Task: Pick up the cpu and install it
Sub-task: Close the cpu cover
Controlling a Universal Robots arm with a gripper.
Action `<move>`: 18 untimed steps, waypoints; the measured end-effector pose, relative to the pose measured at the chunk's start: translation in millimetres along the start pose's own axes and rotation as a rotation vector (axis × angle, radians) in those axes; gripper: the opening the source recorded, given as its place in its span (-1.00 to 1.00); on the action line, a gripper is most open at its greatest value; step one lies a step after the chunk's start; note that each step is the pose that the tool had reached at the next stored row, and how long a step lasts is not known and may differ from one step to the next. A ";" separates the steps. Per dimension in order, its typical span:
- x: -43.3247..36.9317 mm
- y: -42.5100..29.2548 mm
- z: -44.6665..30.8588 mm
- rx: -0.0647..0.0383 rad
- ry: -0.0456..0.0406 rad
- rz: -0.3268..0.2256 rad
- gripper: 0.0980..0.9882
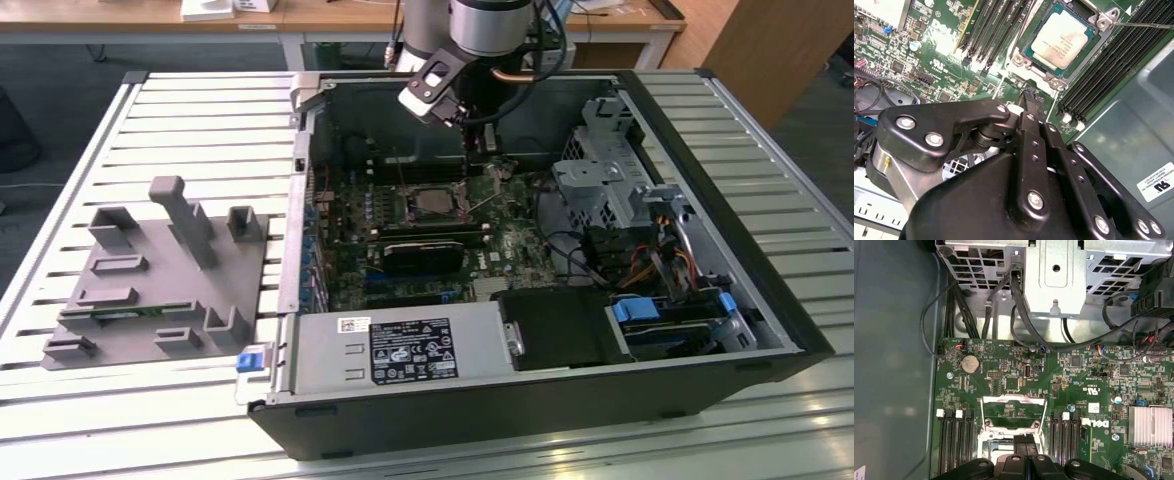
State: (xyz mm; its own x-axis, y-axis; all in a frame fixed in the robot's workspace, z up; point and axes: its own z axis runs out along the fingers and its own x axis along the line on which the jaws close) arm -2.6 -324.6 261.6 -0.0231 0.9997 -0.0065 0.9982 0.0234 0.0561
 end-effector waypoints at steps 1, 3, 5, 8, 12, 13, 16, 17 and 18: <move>0.0 0.2 0.0 0.000 0.0000 0.000 -0.98; 0.0 0.7 0.0 0.000 0.0000 0.000 -0.98; 0.0 1.3 0.1 0.000 0.0000 0.000 -0.98; -0.1 2.3 0.1 0.000 0.0000 0.000 -0.98; -0.1 3.1 0.2 0.000 0.0000 0.000 -0.98; -0.1 3.6 0.2 0.000 0.0000 0.000 -0.98; 0.1 6.0 0.6 0.000 0.0000 0.000 -0.98; 0.2 7.1 0.7 0.000 -0.0001 0.000 -0.98; 0.3 8.3 0.8 0.001 0.0000 0.000 -0.98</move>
State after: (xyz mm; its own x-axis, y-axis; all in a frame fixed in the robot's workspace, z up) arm 5.7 -324.1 261.2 -0.0231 0.9997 -0.0065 0.9982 0.0234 0.0555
